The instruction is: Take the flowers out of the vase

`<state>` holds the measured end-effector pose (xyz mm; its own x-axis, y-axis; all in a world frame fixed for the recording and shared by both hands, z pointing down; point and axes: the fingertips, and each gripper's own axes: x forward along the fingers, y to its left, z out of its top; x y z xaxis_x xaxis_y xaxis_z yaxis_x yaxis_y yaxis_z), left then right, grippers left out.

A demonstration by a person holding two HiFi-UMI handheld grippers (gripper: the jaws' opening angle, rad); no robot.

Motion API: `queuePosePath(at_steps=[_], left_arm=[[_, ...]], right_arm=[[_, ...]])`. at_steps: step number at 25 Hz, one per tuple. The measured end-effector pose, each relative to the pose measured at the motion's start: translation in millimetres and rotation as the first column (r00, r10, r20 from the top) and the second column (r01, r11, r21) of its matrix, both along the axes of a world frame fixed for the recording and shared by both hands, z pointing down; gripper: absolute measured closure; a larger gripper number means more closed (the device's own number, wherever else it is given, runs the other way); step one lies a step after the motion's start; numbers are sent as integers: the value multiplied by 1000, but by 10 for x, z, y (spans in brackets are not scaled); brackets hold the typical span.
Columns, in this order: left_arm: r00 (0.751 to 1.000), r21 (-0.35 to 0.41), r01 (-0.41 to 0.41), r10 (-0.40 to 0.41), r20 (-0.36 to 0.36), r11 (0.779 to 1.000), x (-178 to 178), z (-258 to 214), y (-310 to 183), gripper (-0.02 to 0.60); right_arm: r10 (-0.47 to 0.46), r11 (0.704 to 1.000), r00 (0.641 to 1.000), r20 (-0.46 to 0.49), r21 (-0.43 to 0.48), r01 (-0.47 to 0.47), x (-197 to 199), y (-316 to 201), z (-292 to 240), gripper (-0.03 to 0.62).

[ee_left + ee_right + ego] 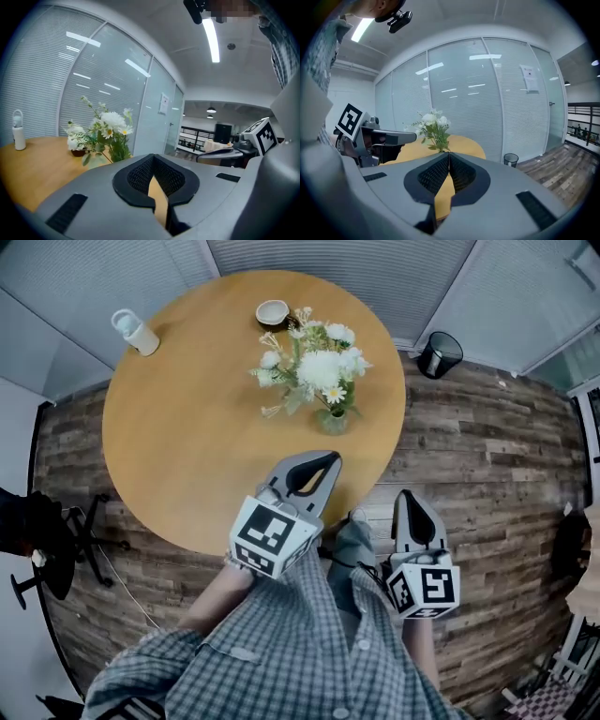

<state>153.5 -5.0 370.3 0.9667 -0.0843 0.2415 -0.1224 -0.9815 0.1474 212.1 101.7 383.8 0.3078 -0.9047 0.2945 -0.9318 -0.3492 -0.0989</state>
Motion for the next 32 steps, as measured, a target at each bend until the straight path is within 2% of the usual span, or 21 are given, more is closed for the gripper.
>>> queuePosePath(at_steps=[7,12,19,23,28,32], left_arm=[[987,61,150,-153,58,987,96,116,-274,574],[967,50,239,-242,79,970,174,251,-406,574],[941,31,307,-308,143,951,237,550,-555,561],[933,50,316,-320,168,948,292,699,-649,487],[925,88,306,-317,208,948,403,946,-710,427],[917,78,308,-317,243,948,502,1172,-764,368]], right_arm=[[-183,983,983,-10,-22,182,141,-417,-32,585],[-288,957,958,-13,-30,287,295,-632,-52,585],[-400,916,916,-11,-43,400,417,-844,-24,585],[-446,894,895,-2,-53,445,434,-908,19,585],[-494,866,869,16,-75,494,464,-933,109,585],[-515,852,857,25,-91,515,513,-953,171,585]])
